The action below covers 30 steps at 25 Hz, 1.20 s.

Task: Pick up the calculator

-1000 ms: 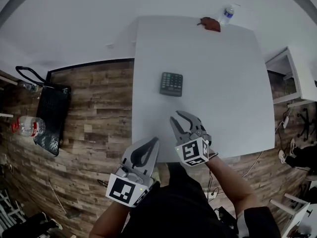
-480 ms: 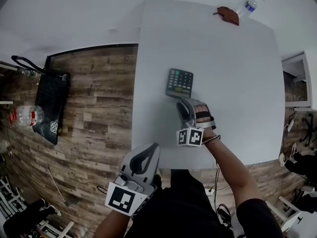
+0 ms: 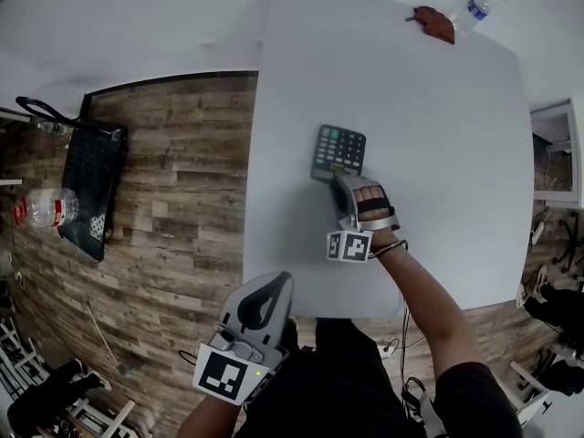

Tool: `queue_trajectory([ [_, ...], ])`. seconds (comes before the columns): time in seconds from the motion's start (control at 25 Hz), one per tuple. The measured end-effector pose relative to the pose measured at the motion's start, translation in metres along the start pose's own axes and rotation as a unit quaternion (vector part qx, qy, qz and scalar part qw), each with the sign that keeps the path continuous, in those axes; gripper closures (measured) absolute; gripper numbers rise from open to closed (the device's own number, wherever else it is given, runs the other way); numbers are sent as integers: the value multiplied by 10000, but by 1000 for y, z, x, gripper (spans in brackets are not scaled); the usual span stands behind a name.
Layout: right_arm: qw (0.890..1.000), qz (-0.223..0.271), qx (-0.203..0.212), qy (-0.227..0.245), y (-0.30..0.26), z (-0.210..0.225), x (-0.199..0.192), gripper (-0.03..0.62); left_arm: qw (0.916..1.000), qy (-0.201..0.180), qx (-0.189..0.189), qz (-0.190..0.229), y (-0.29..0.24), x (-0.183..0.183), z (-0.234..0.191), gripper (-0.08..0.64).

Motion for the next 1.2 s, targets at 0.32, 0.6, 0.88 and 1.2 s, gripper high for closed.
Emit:
queue_trajectory([
  [0.32,9997,72,-27,241,-6,-1,0,529,9999,82,72,-17,2,-5,-5,555],
  [0.6,9999,142,-10,-7,2,14,3,537,10000,43,78,-29,7,-8,-5,555],
  [0.88,9994,232,-204,-172,28,52,32,537,9998,-84,-74,144,10,-1,0,555],
  [1.2,9988,322,-329,-161,90,88,84,537,9983,-330,-284,388,27,14,14,555],
])
Point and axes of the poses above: the fingertips, and each gripper's own axes: y backward along the fingers, z to its right, x out of its top, the point moved 4 cm from there along y, backward along the fingers, and after that the axes turned 9 degrees about z, right-handed, at the moved point
